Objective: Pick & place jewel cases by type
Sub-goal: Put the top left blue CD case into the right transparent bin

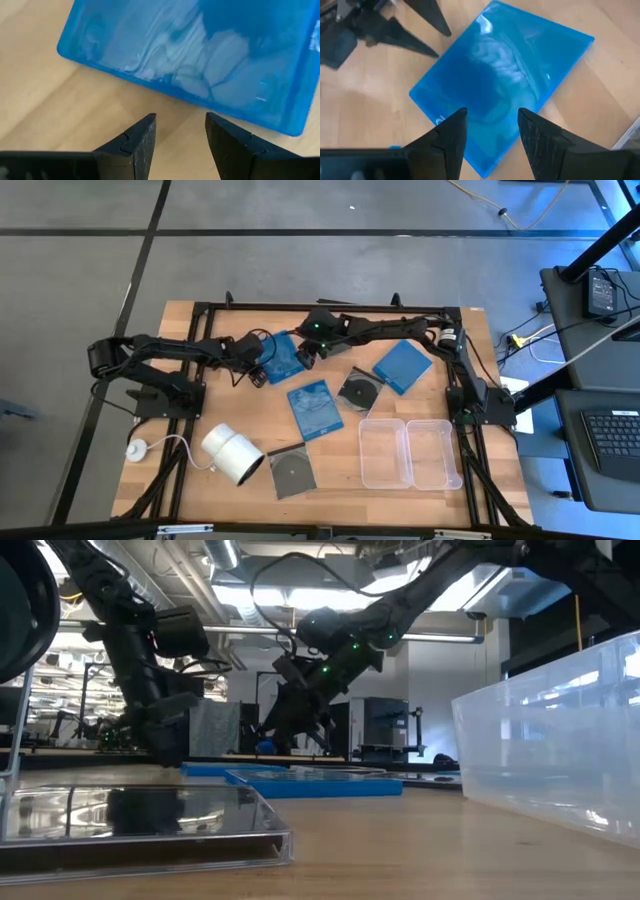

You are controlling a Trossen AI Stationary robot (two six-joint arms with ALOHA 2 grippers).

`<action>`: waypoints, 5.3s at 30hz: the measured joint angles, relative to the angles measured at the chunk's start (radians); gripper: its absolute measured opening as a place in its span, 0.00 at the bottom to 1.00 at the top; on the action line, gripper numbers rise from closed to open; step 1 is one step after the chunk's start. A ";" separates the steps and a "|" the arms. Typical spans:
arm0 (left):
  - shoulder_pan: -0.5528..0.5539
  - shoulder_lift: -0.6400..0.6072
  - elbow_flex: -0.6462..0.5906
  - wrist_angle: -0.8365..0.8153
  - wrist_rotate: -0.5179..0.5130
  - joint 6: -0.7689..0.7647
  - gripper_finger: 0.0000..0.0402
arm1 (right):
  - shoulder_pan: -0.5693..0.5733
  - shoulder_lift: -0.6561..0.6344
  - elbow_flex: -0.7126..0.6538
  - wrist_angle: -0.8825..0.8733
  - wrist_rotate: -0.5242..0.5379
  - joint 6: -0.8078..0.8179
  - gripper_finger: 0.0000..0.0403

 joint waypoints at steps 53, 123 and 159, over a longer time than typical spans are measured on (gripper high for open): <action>-0.001 -0.002 0.002 0.009 0.007 0.091 0.42 | -0.013 0.041 0.115 -0.289 -0.066 -0.354 0.44; -0.086 0.087 0.004 0.153 -0.262 1.123 0.42 | 0.078 0.088 0.116 -0.282 0.118 -0.590 0.44; -0.384 0.113 -0.002 0.175 -0.395 0.945 0.42 | 0.071 0.163 0.128 -0.315 0.085 -0.541 0.44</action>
